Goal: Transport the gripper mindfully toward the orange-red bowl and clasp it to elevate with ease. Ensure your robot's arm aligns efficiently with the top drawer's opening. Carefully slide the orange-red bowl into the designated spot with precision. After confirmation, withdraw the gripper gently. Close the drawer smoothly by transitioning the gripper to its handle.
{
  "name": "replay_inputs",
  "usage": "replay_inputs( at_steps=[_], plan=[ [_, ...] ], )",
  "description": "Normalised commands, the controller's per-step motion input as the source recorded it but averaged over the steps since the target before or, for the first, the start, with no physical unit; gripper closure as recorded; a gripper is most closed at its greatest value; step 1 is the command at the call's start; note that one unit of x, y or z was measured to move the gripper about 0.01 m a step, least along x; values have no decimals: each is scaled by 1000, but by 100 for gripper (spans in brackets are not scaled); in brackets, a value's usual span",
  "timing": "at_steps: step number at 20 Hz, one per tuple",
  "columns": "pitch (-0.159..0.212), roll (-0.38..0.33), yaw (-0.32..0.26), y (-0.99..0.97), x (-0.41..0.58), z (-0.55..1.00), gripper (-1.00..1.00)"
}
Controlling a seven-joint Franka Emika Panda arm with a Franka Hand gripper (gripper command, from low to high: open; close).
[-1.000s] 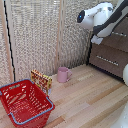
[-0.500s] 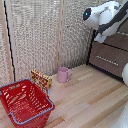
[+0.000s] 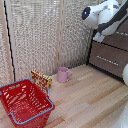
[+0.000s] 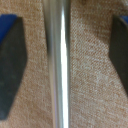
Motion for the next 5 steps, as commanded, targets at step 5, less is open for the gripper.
replay_inputs(
  at_steps=[5],
  plan=[
    [79,-26,-113,325,192,112,-100]
  ],
)
